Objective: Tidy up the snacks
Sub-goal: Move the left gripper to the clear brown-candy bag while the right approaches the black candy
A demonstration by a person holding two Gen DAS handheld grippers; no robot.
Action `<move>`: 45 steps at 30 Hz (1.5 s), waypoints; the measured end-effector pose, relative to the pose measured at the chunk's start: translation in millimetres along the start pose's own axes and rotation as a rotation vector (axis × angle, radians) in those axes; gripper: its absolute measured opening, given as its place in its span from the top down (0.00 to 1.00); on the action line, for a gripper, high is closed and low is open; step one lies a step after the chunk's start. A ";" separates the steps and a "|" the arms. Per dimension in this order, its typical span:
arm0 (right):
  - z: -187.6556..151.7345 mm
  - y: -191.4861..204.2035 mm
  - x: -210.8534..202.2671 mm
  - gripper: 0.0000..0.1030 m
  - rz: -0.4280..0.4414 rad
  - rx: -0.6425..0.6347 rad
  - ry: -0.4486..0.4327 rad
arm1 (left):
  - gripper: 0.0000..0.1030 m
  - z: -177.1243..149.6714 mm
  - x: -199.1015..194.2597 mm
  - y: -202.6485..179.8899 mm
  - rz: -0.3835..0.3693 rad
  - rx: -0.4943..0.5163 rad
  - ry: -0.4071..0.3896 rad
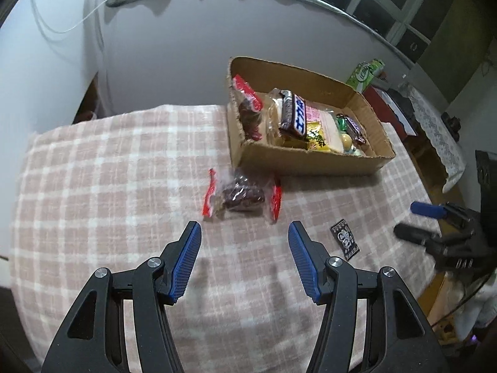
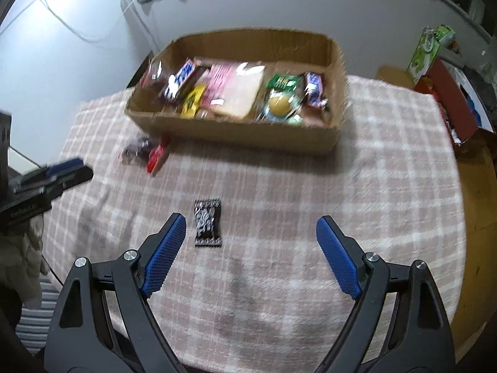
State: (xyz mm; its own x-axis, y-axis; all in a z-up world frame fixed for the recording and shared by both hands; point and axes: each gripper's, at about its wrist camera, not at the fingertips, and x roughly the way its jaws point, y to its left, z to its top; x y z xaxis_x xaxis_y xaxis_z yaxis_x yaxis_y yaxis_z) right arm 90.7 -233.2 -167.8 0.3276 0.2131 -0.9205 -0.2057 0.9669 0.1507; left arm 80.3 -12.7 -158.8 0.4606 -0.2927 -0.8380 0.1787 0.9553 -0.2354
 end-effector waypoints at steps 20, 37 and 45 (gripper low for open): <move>-6.6 -1.8 4.5 0.23 0.014 0.013 0.036 | 0.67 56.5 56.1 45.2 -0.005 0.077 0.090; -12.7 -5.2 -3.5 0.23 -0.004 0.015 0.039 | 0.73 14.2 60.9 23.0 -0.071 0.197 0.199; -11.4 -5.5 0.1 0.23 0.018 0.014 0.044 | 0.73 0.6 26.6 26.0 -0.089 0.092 0.129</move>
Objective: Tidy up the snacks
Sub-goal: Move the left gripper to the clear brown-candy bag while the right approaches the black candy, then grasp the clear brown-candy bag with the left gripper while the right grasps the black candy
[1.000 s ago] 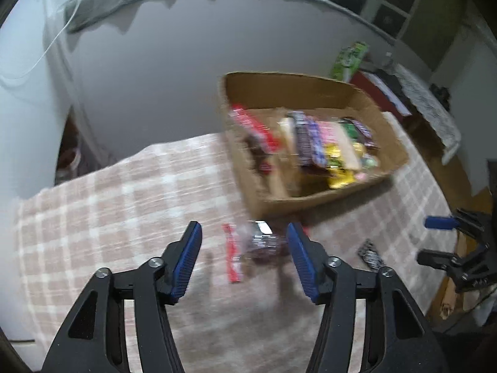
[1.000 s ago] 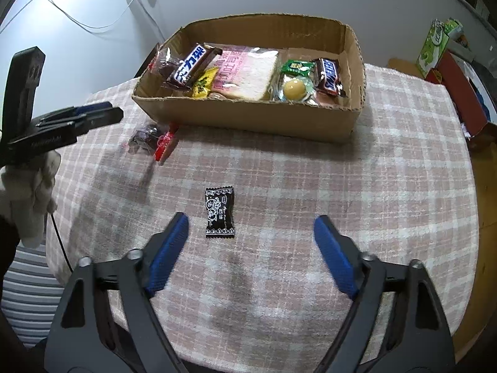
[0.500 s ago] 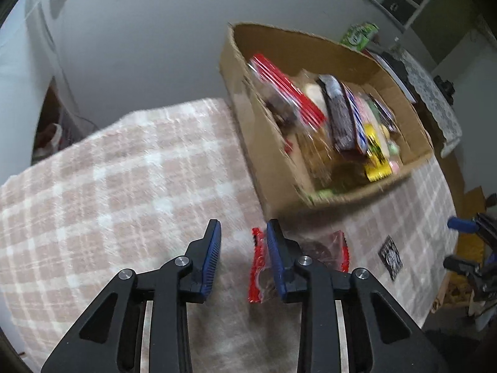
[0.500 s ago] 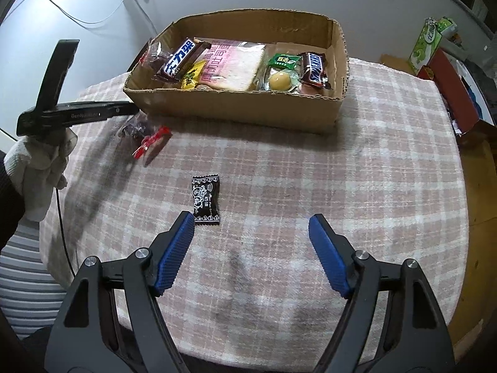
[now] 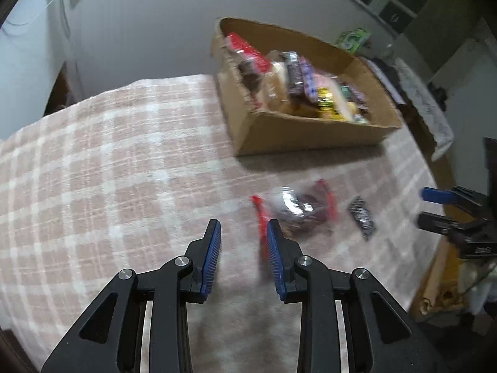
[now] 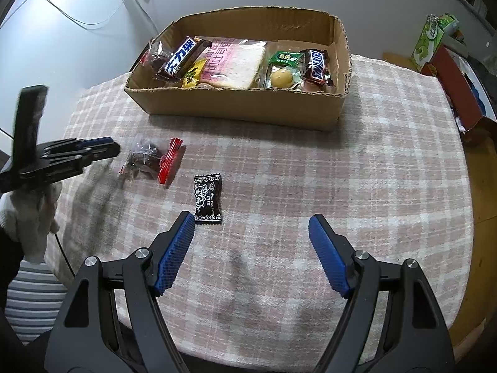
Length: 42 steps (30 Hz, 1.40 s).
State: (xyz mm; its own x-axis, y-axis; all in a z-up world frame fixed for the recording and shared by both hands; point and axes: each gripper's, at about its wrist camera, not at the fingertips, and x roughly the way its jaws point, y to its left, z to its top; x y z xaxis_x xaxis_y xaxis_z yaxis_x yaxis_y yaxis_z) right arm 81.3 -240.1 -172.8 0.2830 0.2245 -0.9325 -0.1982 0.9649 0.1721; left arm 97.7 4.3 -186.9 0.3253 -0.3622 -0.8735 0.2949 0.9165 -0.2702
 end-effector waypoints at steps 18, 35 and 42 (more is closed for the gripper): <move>-13.1 -14.6 12.2 0.23 0.022 0.061 0.044 | 0.37 36.5 41.6 -76.6 0.007 0.462 0.141; 12.1 14.7 44.5 0.23 0.036 -0.039 0.072 | 0.51 11.9 40.9 -71.6 0.110 0.298 0.075; 20.1 42.8 70.9 0.46 0.010 -0.121 0.109 | 0.51 7.3 46.4 -78.2 0.114 0.274 0.071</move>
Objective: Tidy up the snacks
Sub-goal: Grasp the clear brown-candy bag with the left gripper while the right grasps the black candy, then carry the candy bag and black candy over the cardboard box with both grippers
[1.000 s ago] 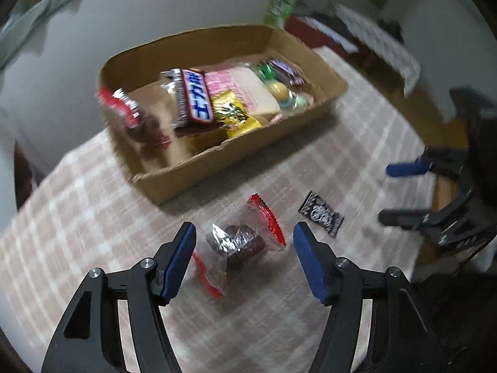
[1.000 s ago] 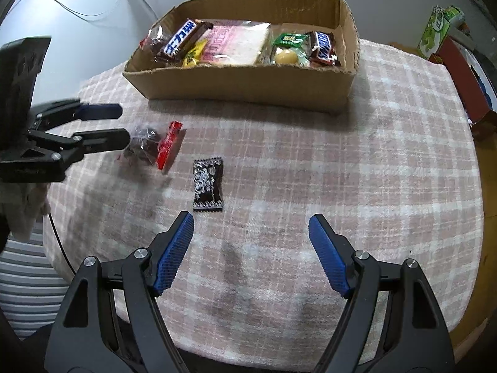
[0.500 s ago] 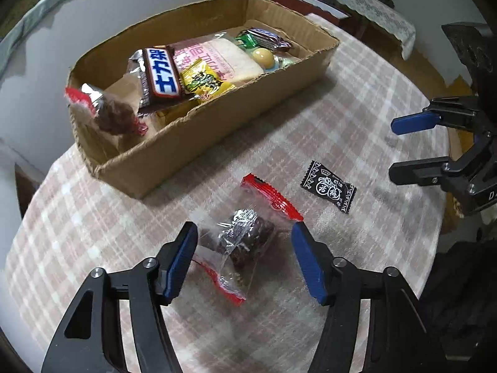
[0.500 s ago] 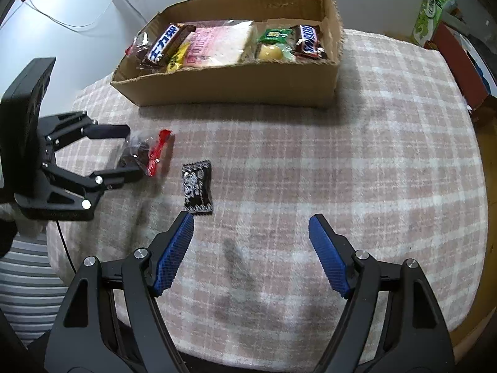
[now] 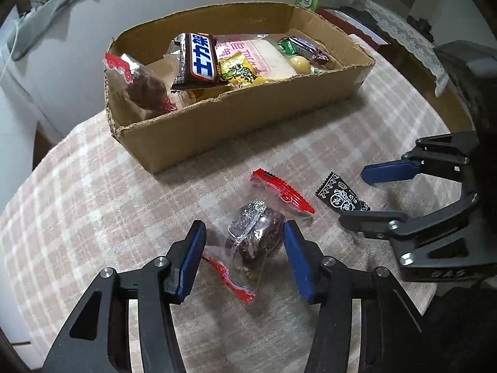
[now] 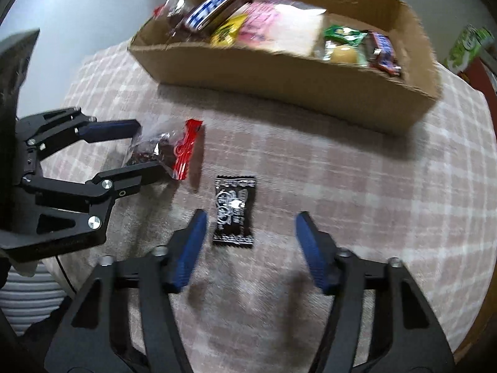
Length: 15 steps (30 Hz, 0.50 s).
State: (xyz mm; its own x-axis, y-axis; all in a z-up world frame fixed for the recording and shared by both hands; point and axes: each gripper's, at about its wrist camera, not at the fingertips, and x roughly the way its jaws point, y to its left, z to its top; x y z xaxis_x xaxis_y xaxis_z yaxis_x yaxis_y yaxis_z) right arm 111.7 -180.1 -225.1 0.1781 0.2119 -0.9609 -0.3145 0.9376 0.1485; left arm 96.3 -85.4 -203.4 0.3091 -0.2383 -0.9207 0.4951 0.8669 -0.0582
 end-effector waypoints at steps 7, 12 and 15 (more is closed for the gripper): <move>7.7 20.8 9.8 0.60 -0.099 -0.089 -0.002 | 0.47 2.7 6.3 0.8 -0.008 0.009 0.017; 10.0 23.3 12.3 0.74 -0.107 -0.091 0.004 | 0.52 1.3 10.4 0.6 -0.017 -0.048 0.001; 4.6 18.9 7.9 0.75 -0.102 -0.075 0.000 | 0.55 -0.5 6.2 3.3 -0.032 -0.092 -0.012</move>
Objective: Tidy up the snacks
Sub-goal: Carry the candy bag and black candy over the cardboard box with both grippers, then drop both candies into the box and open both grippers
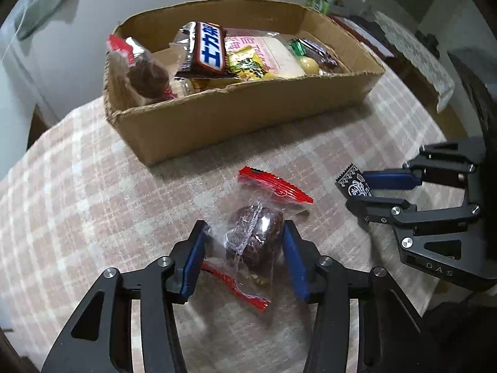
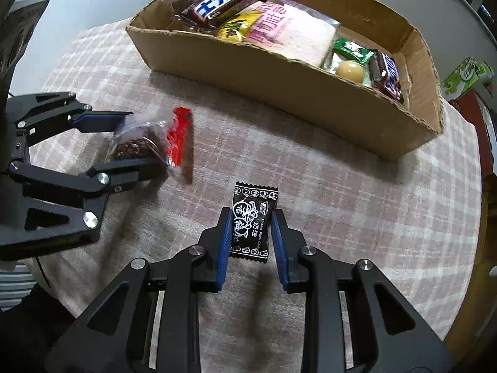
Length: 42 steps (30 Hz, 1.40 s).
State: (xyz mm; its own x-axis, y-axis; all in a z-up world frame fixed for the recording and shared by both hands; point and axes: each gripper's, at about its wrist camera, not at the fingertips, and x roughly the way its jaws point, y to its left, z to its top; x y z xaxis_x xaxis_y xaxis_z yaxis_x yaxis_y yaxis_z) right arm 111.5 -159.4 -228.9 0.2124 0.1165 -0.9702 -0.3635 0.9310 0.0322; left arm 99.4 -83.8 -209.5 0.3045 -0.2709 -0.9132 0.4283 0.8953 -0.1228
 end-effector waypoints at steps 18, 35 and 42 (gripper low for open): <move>8.4 -64.8 -93.0 0.76 0.040 0.124 -0.180 | 0.56 34.6 -85.0 7.4 0.037 -0.033 -0.210; 66.8 -93.8 -126.1 0.76 -0.010 0.137 -0.297 | 0.56 83.7 -96.4 22.2 0.048 -0.063 -0.302; 92.0 -105.0 -106.7 0.76 -0.007 0.141 -0.275 | 0.56 107.9 -78.1 37.1 0.019 -0.133 -0.277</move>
State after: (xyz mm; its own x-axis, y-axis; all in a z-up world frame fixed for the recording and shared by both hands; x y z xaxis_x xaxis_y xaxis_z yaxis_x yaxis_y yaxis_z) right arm 210.5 -237.8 -106.7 0.4586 0.1811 -0.8700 -0.2360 0.9687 0.0773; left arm 183.3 -67.5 -100.7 0.5396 -0.3236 -0.7773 0.3107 0.9346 -0.1733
